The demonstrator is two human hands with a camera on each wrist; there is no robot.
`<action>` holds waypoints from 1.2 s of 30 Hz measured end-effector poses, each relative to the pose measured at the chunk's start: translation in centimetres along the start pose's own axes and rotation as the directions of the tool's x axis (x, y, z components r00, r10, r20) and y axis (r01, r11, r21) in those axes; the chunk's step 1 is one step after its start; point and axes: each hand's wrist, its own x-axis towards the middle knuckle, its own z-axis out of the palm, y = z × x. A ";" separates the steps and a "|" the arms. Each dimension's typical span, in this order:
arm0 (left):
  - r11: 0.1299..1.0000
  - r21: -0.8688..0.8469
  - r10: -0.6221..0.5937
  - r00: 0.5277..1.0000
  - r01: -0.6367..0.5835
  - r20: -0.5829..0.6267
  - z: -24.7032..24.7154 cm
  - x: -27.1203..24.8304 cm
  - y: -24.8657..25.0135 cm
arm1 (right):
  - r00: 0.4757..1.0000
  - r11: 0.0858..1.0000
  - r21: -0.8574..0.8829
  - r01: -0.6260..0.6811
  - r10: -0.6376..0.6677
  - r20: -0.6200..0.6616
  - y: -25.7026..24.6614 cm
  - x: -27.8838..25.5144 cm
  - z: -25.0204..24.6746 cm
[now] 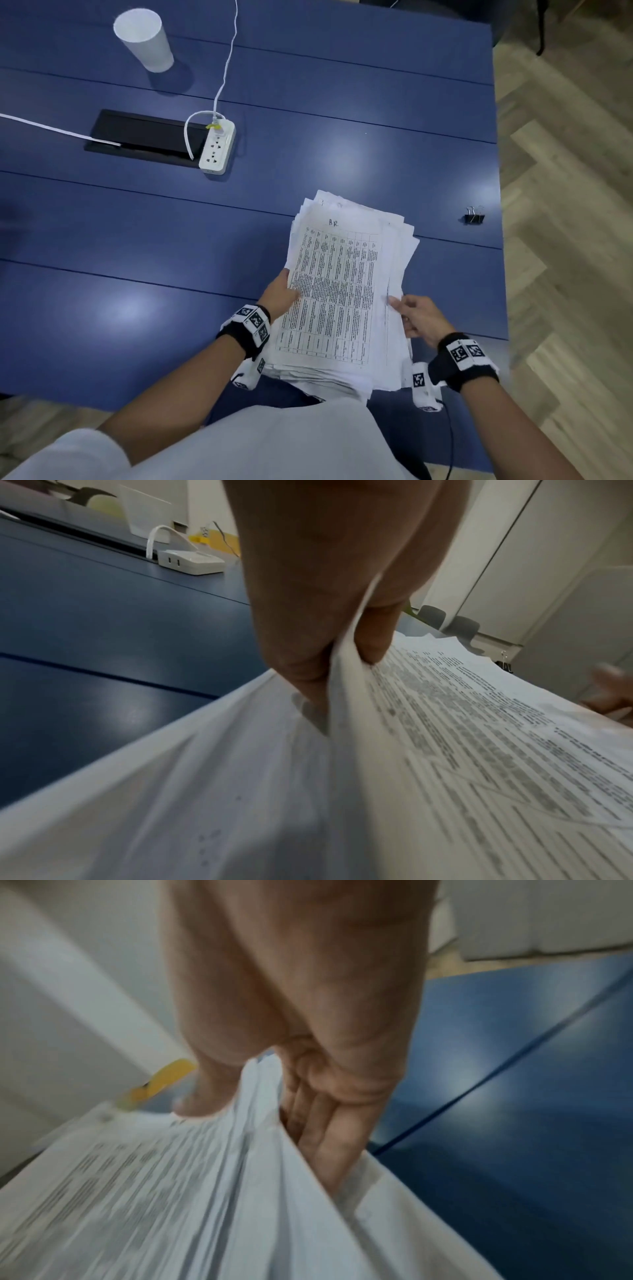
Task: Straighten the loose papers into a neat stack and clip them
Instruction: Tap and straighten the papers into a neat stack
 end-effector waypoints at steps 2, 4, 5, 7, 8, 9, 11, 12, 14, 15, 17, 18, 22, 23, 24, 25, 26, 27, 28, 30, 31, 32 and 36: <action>1.000 -0.019 0.016 0.999 -0.017 -0.050 0.3 0.0 -0.3 | 0.992 0.982 -0.177 0.069 -0.086 -0.092 -0.1 0.5 1.0; 0.998 -0.021 0.049 0.995 -0.051 -0.089 0.6 -0.2 -0.6 | 0.979 0.984 -0.129 0.126 -0.144 -0.142 0.0 0.4 1.8; 0.997 -0.022 0.071 0.991 -0.073 -0.113 0.6 -0.2 -0.7 | 0.973 0.985 -0.071 0.156 -0.166 -0.163 0.0 0.2 2.1; 0.995 -0.013 0.092 0.986 -0.094 -0.140 0.5 -0.5 -0.8 | 0.961 0.977 0.065 0.203 -0.186 -0.206 0.5 -0.2 2.1; 0.995 0.020 0.103 0.983 -0.101 -0.152 0.4 -0.4 -0.8 | 0.961 0.974 0.102 0.201 -0.176 -0.215 0.8 -0.3 2.2; 0.990 0.104 0.108 0.979 -0.091 -0.173 0.3 -0.2 -0.9 | 0.966 0.977 0.112 0.183 -0.158 -0.207 1.4 -0.3 2.4; 0.917 0.399 0.110 0.968 -0.011 -0.226 0.1 0.2 -0.9 | 0.985 0.994 0.010 0.105 -0.102 -0.140 2.4 -0.2 2.8; 0.860 0.509 0.119 0.962 0.024 -0.247 0.0 0.2 -0.7 | 0.993 0.995 -0.065 0.076 -0.082 -0.090 2.6 -0.2 2.9; 0.824 0.563 0.118 0.953 0.062 -0.278 -0.2 0.3 -0.4 | 0.997 0.982 -0.177 0.067 -0.072 -0.022 2.6 -0.2 2.6; 0.830 0.555 0.114 0.953 0.064 -0.282 -0.5 0.4 -0.4 | 0.995 0.969 -0.234 0.082 -0.093 -0.037 2.6 -0.2 2.2; 0.856 0.513 0.077 0.966 0.062 -0.245 -0.9 0.7 -0.3 | 0.964 0.917 -0.391 0.075 -0.167 -0.206 2.8 -0.3 1.3; 0.871 0.487 0.052 0.976 0.059 -0.212 -1.0 0.7 0.1 | 0.942 0.900 -0.431 0.060 -0.194 -0.273 2.7 -0.5 1.2; 0.857 0.510 -0.002 0.992 0.067 -0.127 -0.5 0.6 1.5 | 0.946 0.943 -0.327 0.062 -0.160 -0.282 2.4 -0.3 3.0; 0.850 0.521 -0.019 0.993 0.079 -0.119 -0.2 0.5 1.7 | 0.951 0.955 -0.292 0.051 -0.136 -0.278 2.6 0.3 3.4; 0.851 0.517 -0.035 0.993 0.090 -0.115 0.0 0.5 1.7 | 0.954 0.968 -0.249 0.041 -0.113 -0.279 2.5 0.2 3.7; 0.864 0.494 -0.049 0.992 0.102 -0.119 0.1 0.7 1.5 | 0.955 0.983 -0.182 0.041 -0.092 -0.281 2.8 0.4 3.7; 0.886 0.446 -0.069 0.989 0.123 -0.134 0.1 0.8 1.4 | 0.961 0.996 -0.089 0.025 -0.049 -0.271 2.8 0.3 3.5; 0.914 0.377 -0.104 0.985 0.151 -0.140 0.1 0.9 1.2 | 0.969 1.000 0.022 0.007 -0.002 -0.248 2.7 0.0 3.1; 0.933 0.311 -0.146 0.981 0.179 -0.125 0.0 0.8 1.2 | 0.979 0.993 0.114 -0.025 0.048 -0.200 2.7 -0.2 2.7; 0.945 0.229 -0.227 0.972 0.233 -0.054 0.0 0.5 1.4 | 0.986 0.987 0.093 -0.128 0.137 -0.095 2.1 -1.0 2.3; 0.945 0.215 -0.247 0.969 0.246 -0.021 0.1 0.4 1.4 | 0.984 0.986 0.011 -0.168 0.169 -0.061 2.5 -0.8 2.2; 0.945 0.223 -0.248 0.969 0.240 0.010 0.3 0.3 1.5 | 0.983 0.981 -0.067 -0.181 0.179 -0.040 2.5 -1.1 2.3; 0.978 0.181 -0.122 0.987 0.102 0.101 1.0 -0.8 1.1 | 0.992 0.990 -0.090 -0.104 0.097 -0.077 3.2 -0.7 3.0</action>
